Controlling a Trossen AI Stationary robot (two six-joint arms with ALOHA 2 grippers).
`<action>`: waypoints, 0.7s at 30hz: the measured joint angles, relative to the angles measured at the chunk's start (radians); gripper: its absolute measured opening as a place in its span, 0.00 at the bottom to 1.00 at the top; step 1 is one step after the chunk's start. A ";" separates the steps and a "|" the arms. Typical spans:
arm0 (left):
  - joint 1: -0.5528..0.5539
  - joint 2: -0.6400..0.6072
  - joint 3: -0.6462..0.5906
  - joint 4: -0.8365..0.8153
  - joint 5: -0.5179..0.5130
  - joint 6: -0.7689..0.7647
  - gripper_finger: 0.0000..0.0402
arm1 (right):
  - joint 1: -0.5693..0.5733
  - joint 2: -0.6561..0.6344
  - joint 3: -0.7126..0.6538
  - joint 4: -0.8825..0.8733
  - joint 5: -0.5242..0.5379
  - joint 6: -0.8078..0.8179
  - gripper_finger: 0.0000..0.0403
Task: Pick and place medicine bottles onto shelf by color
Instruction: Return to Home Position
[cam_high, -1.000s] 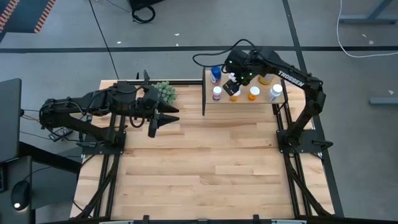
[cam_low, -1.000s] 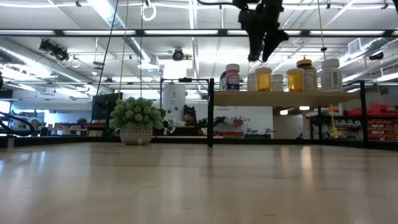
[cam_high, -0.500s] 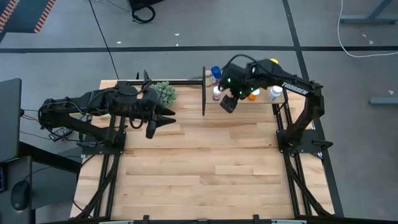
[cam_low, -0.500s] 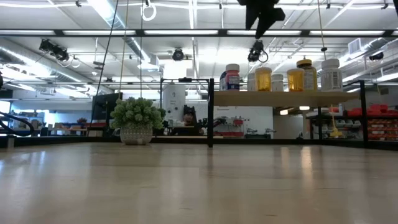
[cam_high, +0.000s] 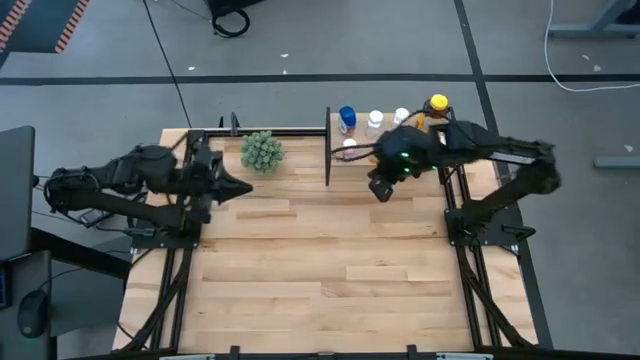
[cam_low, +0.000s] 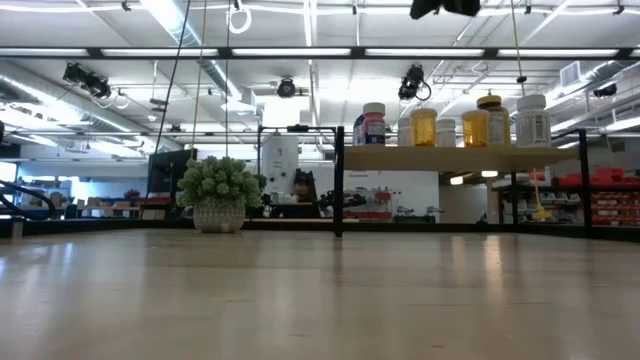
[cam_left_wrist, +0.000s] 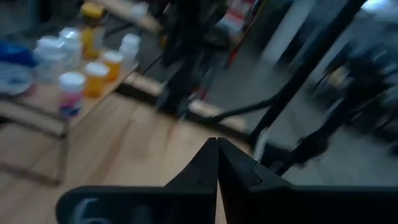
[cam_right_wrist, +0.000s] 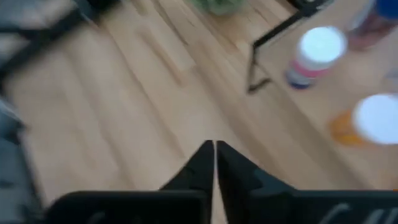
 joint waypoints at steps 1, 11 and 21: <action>-0.008 -0.035 -0.047 0.060 0.001 -0.016 0.02 | 0.003 -0.048 -0.077 0.077 -0.018 0.030 0.03; -0.026 -0.284 -0.462 0.508 -0.006 -0.207 0.01 | 0.042 -0.505 -0.749 0.700 -0.036 0.322 0.02; -0.012 -0.506 -0.684 0.518 -0.036 -0.315 0.01 | 0.074 -0.875 -1.200 1.042 0.121 0.423 0.02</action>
